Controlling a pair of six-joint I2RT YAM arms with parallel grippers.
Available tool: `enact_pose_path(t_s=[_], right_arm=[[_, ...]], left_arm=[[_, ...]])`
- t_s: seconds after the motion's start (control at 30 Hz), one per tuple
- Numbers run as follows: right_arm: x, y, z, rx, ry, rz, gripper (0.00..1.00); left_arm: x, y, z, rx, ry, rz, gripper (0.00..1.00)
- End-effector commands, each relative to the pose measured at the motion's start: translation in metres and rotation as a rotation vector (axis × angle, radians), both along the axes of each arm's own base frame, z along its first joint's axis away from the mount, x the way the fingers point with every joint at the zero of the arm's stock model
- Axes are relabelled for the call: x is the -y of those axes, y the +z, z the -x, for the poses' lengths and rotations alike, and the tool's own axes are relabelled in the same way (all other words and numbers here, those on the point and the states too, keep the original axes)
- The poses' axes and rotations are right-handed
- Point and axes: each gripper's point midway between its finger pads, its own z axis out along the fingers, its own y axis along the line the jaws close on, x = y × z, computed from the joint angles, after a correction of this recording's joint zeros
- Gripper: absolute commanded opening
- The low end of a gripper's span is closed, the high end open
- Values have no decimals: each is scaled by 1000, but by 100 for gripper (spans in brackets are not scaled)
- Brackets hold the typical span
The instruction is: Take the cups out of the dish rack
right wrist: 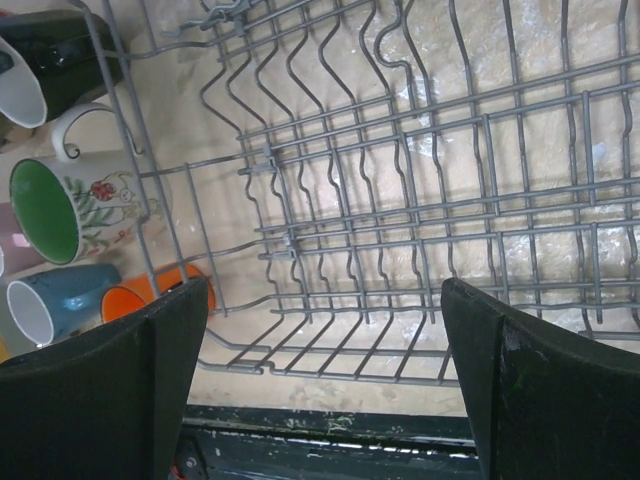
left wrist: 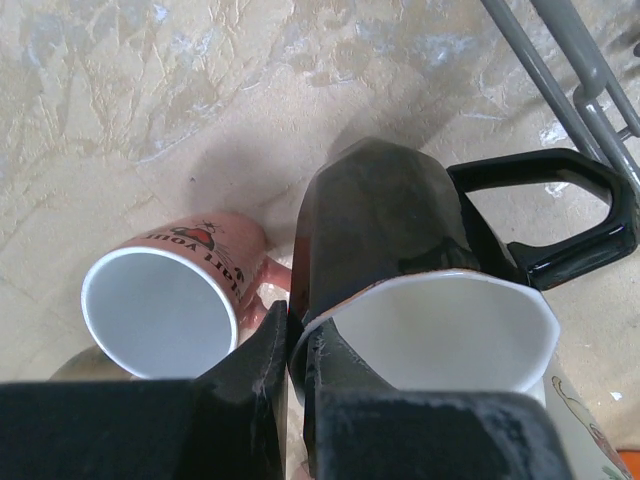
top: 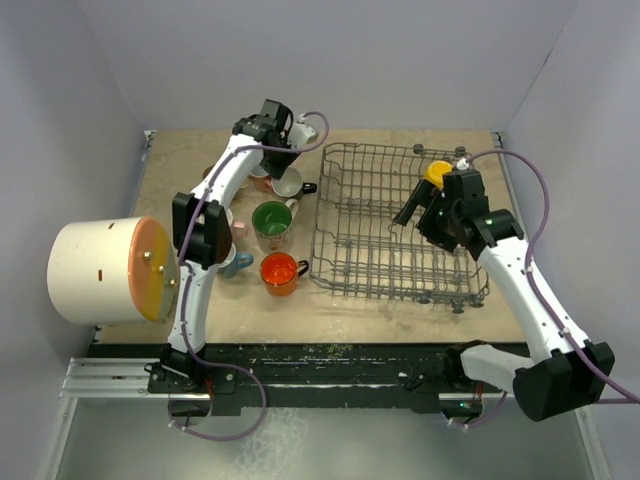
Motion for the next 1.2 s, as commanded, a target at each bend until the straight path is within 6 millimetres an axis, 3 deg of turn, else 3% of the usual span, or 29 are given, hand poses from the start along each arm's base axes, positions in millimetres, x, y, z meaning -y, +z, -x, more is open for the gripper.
enact_pose_path(t_s=[0.0,0.2,0.23,0.3,0.37,0.57,0.67,0.8,0.87,1.0,1.07,1.1,1.17], right_arm=[[5,-10,-7,10,4,34,100],[15,-32,-10,-38,-33,76,100],[19,-35,-10,-48,-46,96,100],[23,-41,-7,-69,-58,115,100],[25,-43,-4,-67,-61,125,100],[35,-57,5,-111,-70,175,100],[44,-64,-1,-121,-106,215,100],[65,-63,-27,-132,-176,271,100],[83,-58,-47,-127,-212,290,100],[119,-50,-91,-114,-253,323,98],[132,-46,-115,-101,-251,337,97],[137,-46,-125,-100,-240,340,96],[142,-52,-142,-111,-217,332,95]], left_arm=[[9,5,16,-41,4,11,0],[20,6,18,-56,-25,48,0],[22,7,18,-57,-25,56,6],[26,13,19,-51,-30,78,34],[29,24,17,-14,-34,96,48],[32,68,11,113,-66,136,54],[31,92,11,163,-60,154,57],[31,121,14,221,-57,185,65],[31,135,17,245,-65,193,72],[29,159,30,283,-102,200,73],[32,161,44,276,-140,200,75],[35,161,52,272,-167,195,84],[43,160,72,267,-224,182,86]])
